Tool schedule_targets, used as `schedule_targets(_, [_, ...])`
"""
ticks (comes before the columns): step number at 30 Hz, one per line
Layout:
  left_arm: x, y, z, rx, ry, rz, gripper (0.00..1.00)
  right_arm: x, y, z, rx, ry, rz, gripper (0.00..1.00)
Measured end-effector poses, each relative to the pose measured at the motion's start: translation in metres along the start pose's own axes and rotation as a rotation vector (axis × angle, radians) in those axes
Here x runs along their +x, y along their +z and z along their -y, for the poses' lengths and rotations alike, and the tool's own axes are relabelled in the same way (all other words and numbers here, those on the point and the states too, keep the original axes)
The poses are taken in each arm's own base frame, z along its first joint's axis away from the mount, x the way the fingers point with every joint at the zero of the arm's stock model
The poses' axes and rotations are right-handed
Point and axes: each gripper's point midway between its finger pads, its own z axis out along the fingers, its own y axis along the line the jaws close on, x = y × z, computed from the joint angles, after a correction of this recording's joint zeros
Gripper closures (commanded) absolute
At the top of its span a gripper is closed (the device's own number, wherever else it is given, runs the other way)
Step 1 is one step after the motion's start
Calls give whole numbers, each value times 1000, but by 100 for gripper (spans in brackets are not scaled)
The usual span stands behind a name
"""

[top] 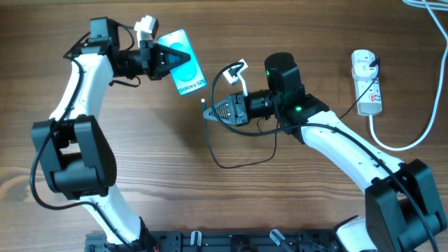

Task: Plug charger to phone and switch on socket
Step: 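Push the USB-C plug with the right gripper into the phone's bottom port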

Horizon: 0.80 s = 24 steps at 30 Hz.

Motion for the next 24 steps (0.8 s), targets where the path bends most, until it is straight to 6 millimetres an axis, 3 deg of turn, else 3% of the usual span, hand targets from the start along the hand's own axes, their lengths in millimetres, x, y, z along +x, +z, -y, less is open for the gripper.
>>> schedule_targets(10, [12,25,4,15,-14,-63,96,3,0,2,7,23,-10,96])
schedule_targets(20, [14,26,4,14,-52,-67,96,5,-1,4,10,25,-13,96])
schedule_targets(24, [14,26,4,14,-55,-67,96,-1,-20,3,-37,1,-8,96])
